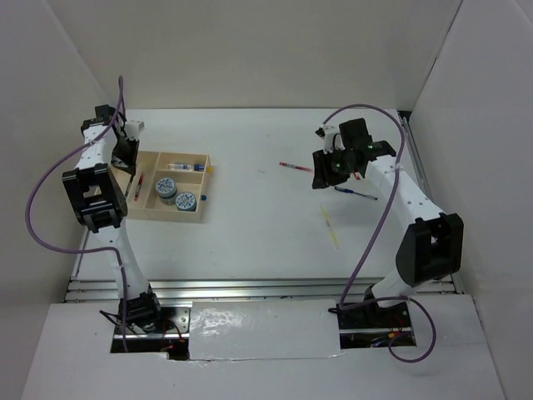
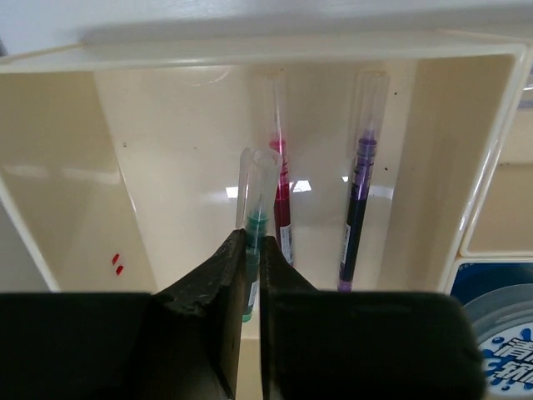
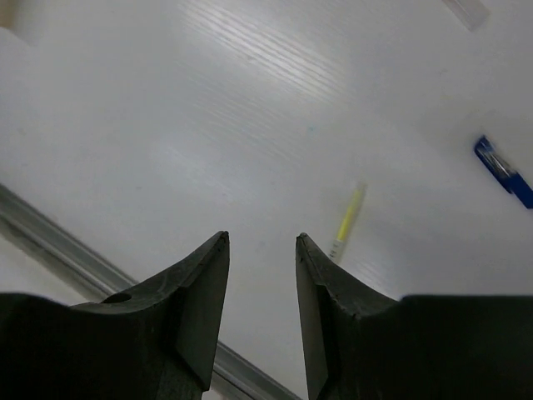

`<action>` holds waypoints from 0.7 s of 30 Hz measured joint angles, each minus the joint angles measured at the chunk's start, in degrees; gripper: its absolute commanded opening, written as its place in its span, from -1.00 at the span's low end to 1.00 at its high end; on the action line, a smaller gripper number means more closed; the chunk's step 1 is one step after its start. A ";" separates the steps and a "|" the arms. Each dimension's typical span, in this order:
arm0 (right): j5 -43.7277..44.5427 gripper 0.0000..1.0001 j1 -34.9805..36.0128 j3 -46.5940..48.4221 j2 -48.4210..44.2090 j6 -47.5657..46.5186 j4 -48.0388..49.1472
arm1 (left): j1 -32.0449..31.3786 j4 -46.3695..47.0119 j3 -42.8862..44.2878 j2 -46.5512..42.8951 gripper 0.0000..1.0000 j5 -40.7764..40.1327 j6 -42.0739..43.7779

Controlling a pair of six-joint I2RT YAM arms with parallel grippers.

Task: Sort the stationery into containers
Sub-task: Place the pen in the storage box, then pick up the pen from the center of the board.

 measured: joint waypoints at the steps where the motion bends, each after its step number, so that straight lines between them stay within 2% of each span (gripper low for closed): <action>1: 2.10 -0.10 -0.11 -0.61 0.39 -0.79 -0.44 | -0.15 0.04 -0.39 0.09 -0.27 -0.31 -0.09; 4: 6.95 -0.11 -0.42 -2.34 2.36 -2.62 -1.18 | -0.26 0.37 -1.53 0.09 0.00 -0.59 -0.72; 7: 10.40 -0.12 -0.61 -4.33 5.84 -3.69 -1.16 | -0.17 0.76 -2.14 0.09 0.10 -0.52 -1.51; 14: 15.43 -0.14 -0.68 -8.28 12.22 -4.44 -1.20 | 1.49 2.75 -4.98 -3.65 0.14 5.77 -3.15; 21: 18.01 -0.16 0.35 -10.03 14.75 -4.44 -0.15 | 2.14 8.63 -10.93 -19.63 0.24 13.77 -6.23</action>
